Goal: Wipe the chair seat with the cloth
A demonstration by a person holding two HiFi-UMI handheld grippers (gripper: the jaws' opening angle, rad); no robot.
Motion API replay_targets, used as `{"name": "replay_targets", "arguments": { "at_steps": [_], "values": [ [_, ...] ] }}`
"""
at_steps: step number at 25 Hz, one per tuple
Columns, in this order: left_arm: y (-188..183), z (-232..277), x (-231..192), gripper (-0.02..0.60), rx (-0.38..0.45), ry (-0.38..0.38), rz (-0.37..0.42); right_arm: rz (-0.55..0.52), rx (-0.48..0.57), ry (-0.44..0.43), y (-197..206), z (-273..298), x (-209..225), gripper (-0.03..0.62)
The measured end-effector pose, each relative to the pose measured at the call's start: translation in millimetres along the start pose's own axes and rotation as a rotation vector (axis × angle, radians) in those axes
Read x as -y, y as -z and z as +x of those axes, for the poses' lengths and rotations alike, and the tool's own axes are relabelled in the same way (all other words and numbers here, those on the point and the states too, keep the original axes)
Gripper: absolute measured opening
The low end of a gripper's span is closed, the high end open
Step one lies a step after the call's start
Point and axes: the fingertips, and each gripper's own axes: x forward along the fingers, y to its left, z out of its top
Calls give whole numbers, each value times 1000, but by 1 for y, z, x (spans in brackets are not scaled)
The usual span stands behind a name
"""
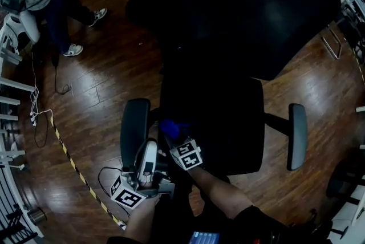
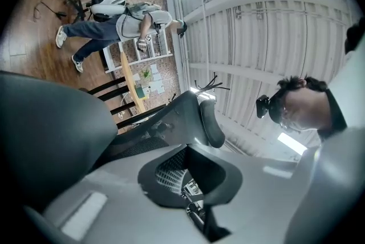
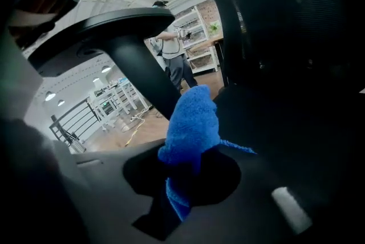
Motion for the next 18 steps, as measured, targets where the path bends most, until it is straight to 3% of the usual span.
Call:
{"name": "replay_targets", "arguments": {
  "at_steps": [2, 6, 14, 18],
  "values": [
    [1, 1, -2, -5, -3, 2, -4, 23, 16, 10, 1, -6, 9, 81],
    [6, 9, -2, -5, -11, 14, -16, 57, -10, 110, 21, -40, 58, 81],
    [17, 18, -2, -5, -46, 13, -27, 138, -52, 463, 79, -194, 210, 81],
    [17, 24, 2, -5, -55, 22, -17, 180, -47, 596, 90, -255, 253, 81]
  ]
}}
